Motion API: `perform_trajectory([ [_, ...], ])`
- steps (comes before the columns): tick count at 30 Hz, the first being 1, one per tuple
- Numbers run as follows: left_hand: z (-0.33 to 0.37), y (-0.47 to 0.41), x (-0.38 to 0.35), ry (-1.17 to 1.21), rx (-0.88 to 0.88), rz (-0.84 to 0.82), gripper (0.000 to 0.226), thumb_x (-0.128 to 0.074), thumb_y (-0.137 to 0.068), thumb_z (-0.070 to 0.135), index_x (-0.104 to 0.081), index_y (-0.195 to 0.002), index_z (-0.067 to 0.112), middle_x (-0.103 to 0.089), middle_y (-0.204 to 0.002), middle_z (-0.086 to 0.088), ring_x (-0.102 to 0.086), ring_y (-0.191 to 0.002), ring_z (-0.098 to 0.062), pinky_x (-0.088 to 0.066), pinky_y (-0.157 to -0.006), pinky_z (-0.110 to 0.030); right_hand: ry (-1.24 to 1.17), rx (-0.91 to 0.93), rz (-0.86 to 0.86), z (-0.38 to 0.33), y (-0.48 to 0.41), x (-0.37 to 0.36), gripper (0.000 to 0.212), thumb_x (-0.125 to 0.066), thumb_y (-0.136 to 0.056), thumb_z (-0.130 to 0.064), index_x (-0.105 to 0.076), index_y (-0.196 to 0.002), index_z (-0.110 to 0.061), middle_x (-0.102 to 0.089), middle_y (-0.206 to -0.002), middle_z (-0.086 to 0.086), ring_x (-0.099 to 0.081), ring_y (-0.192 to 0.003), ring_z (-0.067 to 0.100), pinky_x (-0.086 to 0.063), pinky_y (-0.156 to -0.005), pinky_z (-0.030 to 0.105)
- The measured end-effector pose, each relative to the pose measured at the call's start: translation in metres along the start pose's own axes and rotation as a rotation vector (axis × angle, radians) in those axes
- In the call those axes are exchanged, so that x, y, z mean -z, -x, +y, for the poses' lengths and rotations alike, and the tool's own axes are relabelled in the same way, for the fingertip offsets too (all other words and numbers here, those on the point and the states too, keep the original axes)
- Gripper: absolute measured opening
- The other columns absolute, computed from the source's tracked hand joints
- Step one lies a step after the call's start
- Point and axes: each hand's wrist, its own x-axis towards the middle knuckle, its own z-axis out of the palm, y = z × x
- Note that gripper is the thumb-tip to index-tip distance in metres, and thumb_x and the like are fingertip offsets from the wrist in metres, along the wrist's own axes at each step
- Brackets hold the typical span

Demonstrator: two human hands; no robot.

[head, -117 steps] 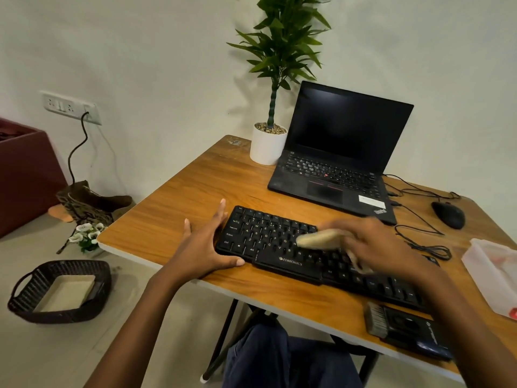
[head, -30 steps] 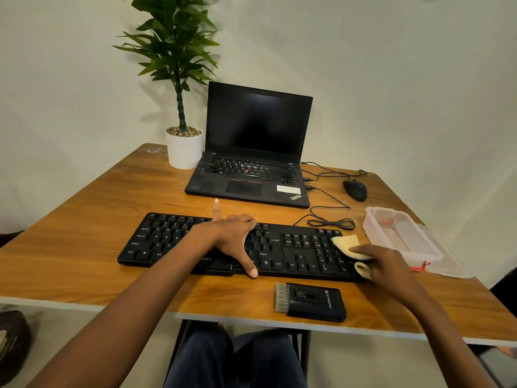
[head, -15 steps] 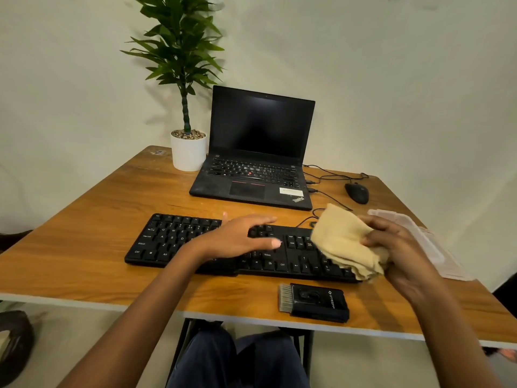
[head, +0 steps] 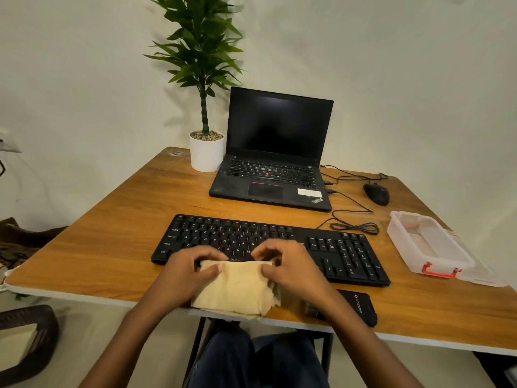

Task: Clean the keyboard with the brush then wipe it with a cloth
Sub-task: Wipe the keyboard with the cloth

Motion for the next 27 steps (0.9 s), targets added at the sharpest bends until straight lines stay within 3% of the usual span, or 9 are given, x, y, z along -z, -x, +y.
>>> perform_trajectory([
  [2,-0.006,0.004,-0.006,-0.148,-0.034,0.063,0.028,-0.07,-0.082,0.017,-0.061,-0.083,0.044,-0.061,-0.09,0.023,-0.057,-0.086,0.001,-0.045,-0.07,-0.018,0.188,0.047,0.039,0.004,0.003,-0.006,0.026,-0.059,-0.086,-0.012,-0.064,-0.109,-0.023,-0.059,-0.109,-0.011,-0.052,-0.098,0.001,-0.047,-0.085,0.019],
  [4,-0.008,0.006,-0.015,-0.353,-0.111,0.139,0.02,-0.073,-0.079,0.02,-0.069,-0.088,0.037,-0.057,-0.089,0.02,-0.052,-0.083,-0.005,-0.041,-0.066,-0.022,0.305,0.082,0.085,0.007,0.005,-0.005,0.021,-0.056,-0.089,-0.019,-0.065,-0.107,-0.024,-0.057,-0.111,-0.012,-0.049,-0.1,0.001,-0.047,-0.09,0.024],
  [7,-0.014,0.005,-0.023,-0.511,-0.251,0.23,0.02,-0.082,-0.067,0.022,-0.074,-0.084,0.029,-0.061,-0.09,0.011,-0.052,-0.083,-0.014,-0.037,-0.069,-0.029,0.35,0.067,0.139,0.017,0.007,0.01,0.019,-0.054,-0.09,-0.023,-0.066,-0.105,-0.025,-0.057,-0.111,-0.014,-0.044,-0.103,-0.002,-0.039,-0.092,0.015],
  [11,-0.021,-0.007,-0.013,-0.486,-0.246,0.311,0.016,-0.071,-0.082,0.029,-0.073,-0.098,0.029,-0.063,-0.114,0.005,-0.054,-0.109,-0.022,-0.034,-0.089,-0.042,0.336,-0.071,0.218,0.041,0.015,0.045,0.019,-0.057,-0.089,-0.019,-0.067,-0.105,-0.022,-0.059,-0.113,-0.009,-0.051,-0.111,0.006,-0.042,-0.095,0.022],
  [14,-0.035,-0.017,0.002,-0.514,-0.12,0.214,0.034,-0.057,-0.091,0.037,-0.057,-0.125,0.032,-0.046,-0.141,0.003,-0.034,-0.135,-0.02,-0.018,-0.111,-0.048,0.355,-0.165,0.247,0.072,0.03,0.069,0.021,-0.061,-0.086,-0.012,-0.068,-0.105,-0.019,-0.062,-0.119,-0.002,-0.052,-0.116,0.013,-0.038,-0.097,0.026],
  [16,-0.047,-0.02,0.011,-0.48,-0.049,0.115,0.042,-0.055,-0.091,0.038,-0.048,-0.132,0.034,-0.034,-0.149,0.005,-0.021,-0.141,-0.017,-0.008,-0.115,-0.048,0.349,-0.219,0.245,0.091,0.043,0.077,0.024,-0.062,-0.086,-0.009,-0.068,-0.108,-0.017,-0.06,-0.126,0.0,-0.049,-0.121,0.016,-0.037,-0.099,0.028],
  [22,-0.06,-0.023,0.034,-0.353,-0.08,-0.109,0.053,-0.061,-0.082,0.042,-0.036,-0.128,0.042,-0.017,-0.146,0.02,-0.005,-0.137,-0.001,0.0,-0.115,-0.039,0.294,-0.243,0.213,0.119,0.067,0.074,0.033,-0.065,-0.084,-0.011,-0.062,-0.116,-0.02,-0.052,-0.134,-0.006,-0.04,-0.131,0.014,-0.032,-0.107,0.033],
  [27,-0.062,-0.028,0.033,-0.327,-0.098,-0.089,0.052,-0.062,-0.08,0.043,-0.038,-0.126,0.045,-0.02,-0.148,0.02,-0.006,-0.137,0.001,0.0,-0.115,-0.035,0.316,-0.222,0.266,0.128,0.065,0.07,0.036,-0.066,-0.083,-0.012,-0.061,-0.117,-0.021,-0.054,-0.131,-0.007,-0.042,-0.129,0.012,-0.031,-0.105,0.028],
])
